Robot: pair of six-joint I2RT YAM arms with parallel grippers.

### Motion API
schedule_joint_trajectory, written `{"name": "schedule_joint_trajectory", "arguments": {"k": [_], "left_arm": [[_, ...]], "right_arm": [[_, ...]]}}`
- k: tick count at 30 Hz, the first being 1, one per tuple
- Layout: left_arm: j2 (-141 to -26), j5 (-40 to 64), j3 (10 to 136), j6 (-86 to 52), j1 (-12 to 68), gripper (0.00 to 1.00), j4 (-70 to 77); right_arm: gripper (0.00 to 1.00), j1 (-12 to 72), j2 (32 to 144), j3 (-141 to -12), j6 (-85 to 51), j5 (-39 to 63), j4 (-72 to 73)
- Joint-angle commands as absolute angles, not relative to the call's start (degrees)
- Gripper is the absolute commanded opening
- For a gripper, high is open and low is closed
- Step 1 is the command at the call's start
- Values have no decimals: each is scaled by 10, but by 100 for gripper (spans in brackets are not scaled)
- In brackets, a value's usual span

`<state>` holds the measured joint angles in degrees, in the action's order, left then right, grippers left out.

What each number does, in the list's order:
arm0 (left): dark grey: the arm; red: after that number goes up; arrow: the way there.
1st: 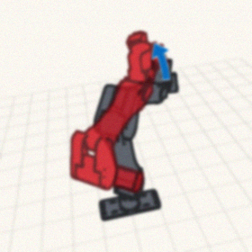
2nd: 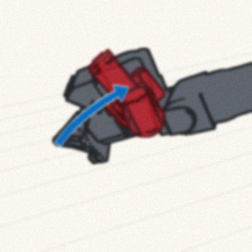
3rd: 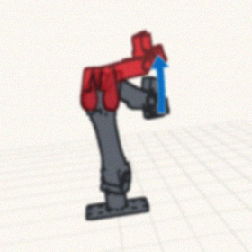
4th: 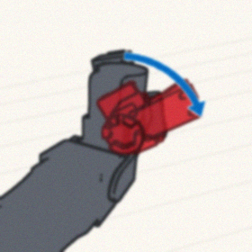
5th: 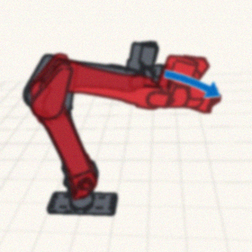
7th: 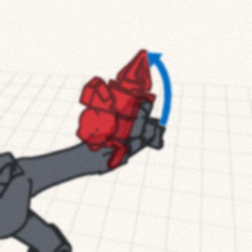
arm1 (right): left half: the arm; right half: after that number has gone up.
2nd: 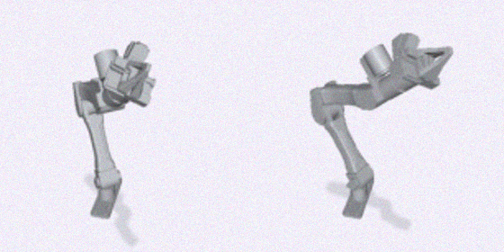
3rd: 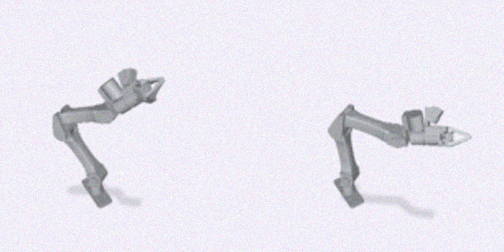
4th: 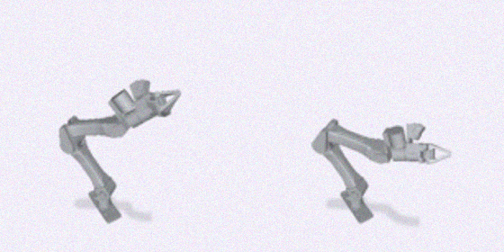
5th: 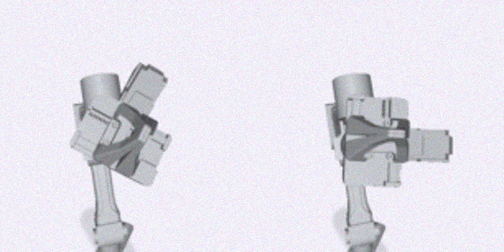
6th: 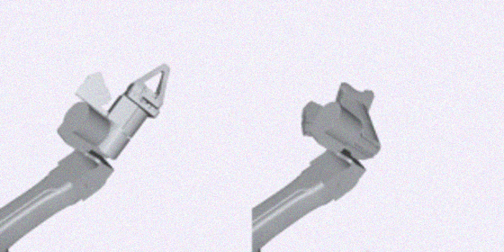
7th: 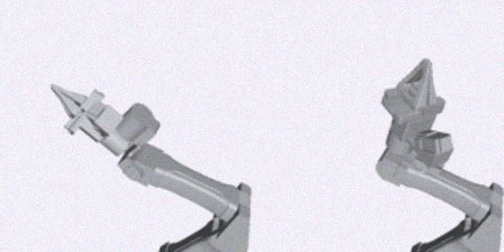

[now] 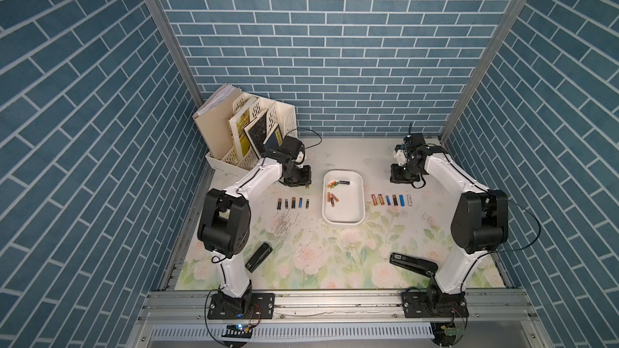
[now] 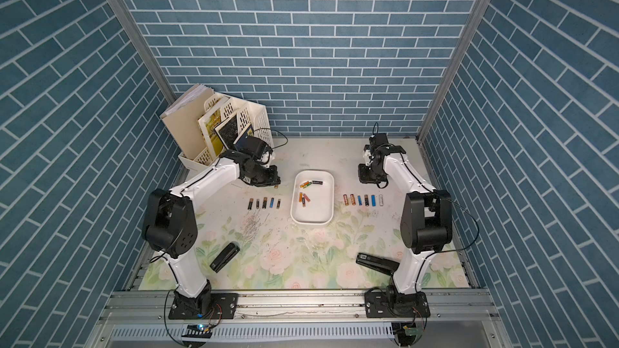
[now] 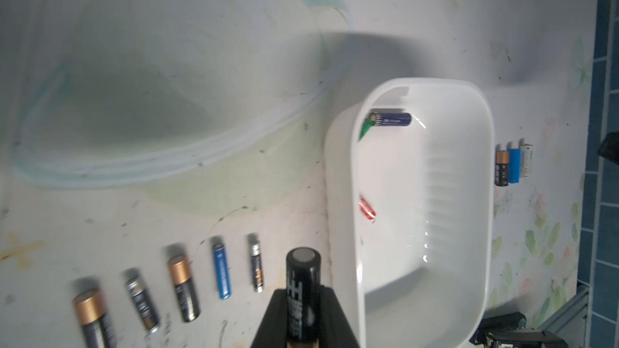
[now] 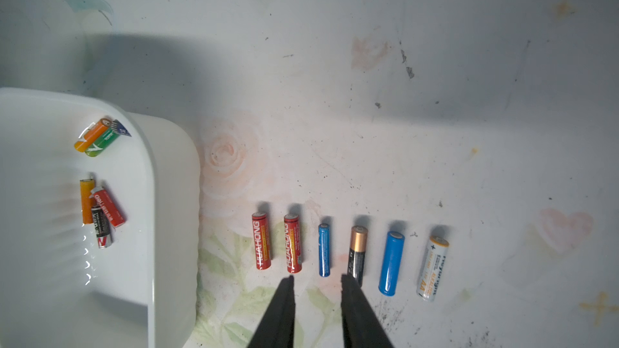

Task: Take the batteries out of the storage box
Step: Place the battery at the center of the board.

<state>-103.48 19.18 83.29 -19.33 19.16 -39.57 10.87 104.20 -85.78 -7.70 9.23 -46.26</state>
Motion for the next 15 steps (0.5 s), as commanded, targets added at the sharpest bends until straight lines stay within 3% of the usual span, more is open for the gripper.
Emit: {"name": "schedule_joint_trajectory", "arguments": {"k": [1, 15], "left_arm": [[-1002, 157, 797, -160, 157, 14, -424], [-984, 68, 719, -118, 87, 14, -446]], "right_arm": [[28, 112, 1056, -874, -91, 93, -471], [28, 117, 1065, -890, -91, 86, -484]]}}
